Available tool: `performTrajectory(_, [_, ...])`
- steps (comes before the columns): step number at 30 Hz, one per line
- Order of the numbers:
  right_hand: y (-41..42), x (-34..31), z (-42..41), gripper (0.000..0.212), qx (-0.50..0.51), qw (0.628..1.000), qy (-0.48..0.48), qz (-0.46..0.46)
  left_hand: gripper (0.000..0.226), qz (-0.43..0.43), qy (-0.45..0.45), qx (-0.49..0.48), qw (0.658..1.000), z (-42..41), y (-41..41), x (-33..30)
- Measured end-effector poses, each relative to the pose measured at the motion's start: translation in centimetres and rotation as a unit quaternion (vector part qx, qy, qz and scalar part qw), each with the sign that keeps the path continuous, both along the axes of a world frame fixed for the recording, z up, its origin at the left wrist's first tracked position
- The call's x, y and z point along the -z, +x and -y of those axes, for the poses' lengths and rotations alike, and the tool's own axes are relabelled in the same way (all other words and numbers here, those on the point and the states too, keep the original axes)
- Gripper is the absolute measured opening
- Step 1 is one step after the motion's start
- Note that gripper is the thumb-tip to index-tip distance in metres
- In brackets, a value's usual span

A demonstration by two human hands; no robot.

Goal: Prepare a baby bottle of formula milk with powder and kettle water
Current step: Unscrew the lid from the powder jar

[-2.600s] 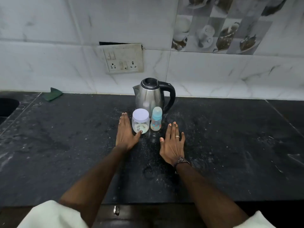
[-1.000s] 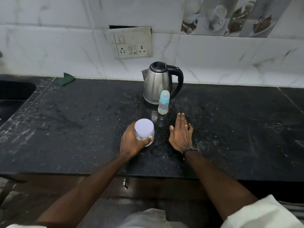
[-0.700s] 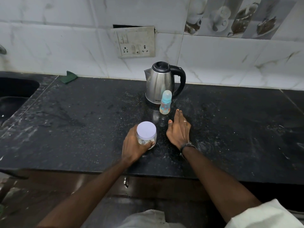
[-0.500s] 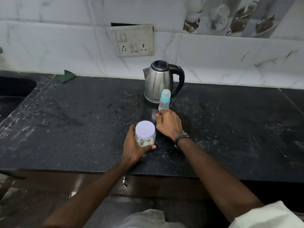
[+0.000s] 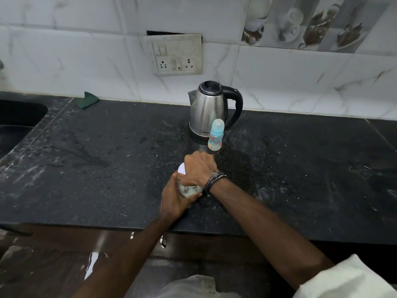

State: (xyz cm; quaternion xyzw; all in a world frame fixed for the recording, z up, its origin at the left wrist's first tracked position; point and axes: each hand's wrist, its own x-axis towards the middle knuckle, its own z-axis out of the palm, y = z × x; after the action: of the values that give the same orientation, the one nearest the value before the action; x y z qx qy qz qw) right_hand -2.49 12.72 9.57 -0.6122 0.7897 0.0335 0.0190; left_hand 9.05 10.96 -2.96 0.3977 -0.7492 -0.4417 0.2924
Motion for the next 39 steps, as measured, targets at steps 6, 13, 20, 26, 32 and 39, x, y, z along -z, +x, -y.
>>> performTrajectory(6, [-1.0,-0.2,0.0,0.052,-0.041,0.998,0.027,0.048,0.076,-0.029,-0.008,-0.022,0.999,-0.6,-0.1,-0.2])
performTrajectory(13, [-1.8,-0.6,0.2,0.058,-0.088,0.994,0.055,0.04,0.084,-0.029,-0.004,-0.026,0.999,-0.8,-0.1,-0.3])
performTrajectory(20, [-1.8,-1.3,0.2,0.055,-0.169,0.979,0.11,-0.027,0.091,0.002,0.009,0.011,1.0,-0.4,0.0,-0.3])
performTrajectory(26, [-2.1,-2.7,0.6,0.055,-0.222,0.948,0.19,0.13,0.086,-0.001,0.01,0.013,1.0,-0.2,-0.3,-1.0])
performTrajectory(32, [-1.3,-2.0,1.2,0.072,-0.024,0.998,0.058,-0.014,0.09,0.016,0.002,0.008,1.0,-0.2,-0.1,-0.5])
performTrajectory(39, [-0.3,-0.3,1.0,0.053,-0.055,0.992,0.109,-0.005,0.088,0.014,-0.005,0.011,1.0,-0.3,-0.2,-1.1])
